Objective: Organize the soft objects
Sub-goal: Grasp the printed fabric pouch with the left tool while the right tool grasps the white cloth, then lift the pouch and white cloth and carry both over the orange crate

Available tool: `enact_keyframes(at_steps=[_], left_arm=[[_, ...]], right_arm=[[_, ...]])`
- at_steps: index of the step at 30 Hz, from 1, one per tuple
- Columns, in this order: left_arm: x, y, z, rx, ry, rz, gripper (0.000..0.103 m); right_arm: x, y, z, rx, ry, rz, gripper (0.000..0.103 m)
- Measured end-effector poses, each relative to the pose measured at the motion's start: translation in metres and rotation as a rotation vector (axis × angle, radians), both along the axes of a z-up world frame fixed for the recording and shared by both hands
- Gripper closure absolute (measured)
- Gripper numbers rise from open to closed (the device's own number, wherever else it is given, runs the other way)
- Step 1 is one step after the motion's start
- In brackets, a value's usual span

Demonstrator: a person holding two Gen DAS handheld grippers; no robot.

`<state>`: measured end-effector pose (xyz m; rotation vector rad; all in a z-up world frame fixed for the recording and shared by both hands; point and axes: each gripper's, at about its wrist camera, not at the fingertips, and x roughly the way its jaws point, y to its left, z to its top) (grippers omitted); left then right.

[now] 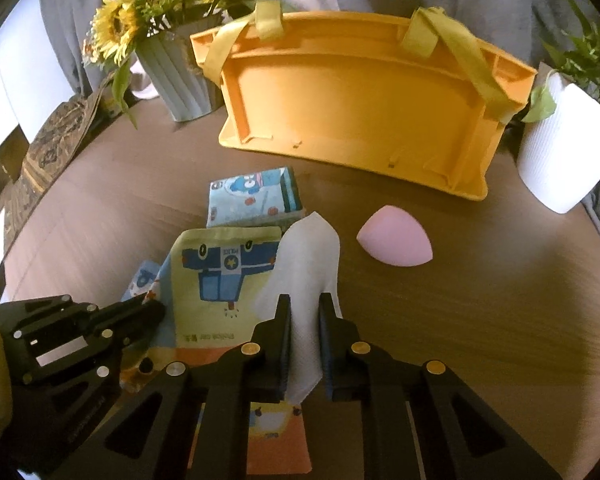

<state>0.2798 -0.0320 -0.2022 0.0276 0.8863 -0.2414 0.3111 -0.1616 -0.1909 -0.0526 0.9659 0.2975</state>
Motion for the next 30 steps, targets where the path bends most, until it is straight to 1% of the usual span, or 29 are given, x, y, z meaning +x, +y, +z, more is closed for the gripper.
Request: enact_keyframes(at_steps=[5,12,24,30], left_arm=[[-0.001,0.004,0.018,-0.039,-0.025,0.010,0.099],[-0.005,0.007,0.050,-0.052,-0.100,-0.001,0.099],[-0.008,0.015,0.108,-0.081,-0.267,-0.033,0.099],[-0.005,0.016,0.134,-0.094,-0.341,-0.039,0.099]], right_arm=[[-0.003,-0.007,0.015,0.012,-0.021,-0.035,0.089],[-0.009,-0.009,0.046,0.029,-0.082,-0.058,0.089],[-0.022,-0.008,0.103,0.065,-0.217,-0.098,0.089],[-0.028,-0.007,0.126,0.070,-0.279,-0.110,0.089]])
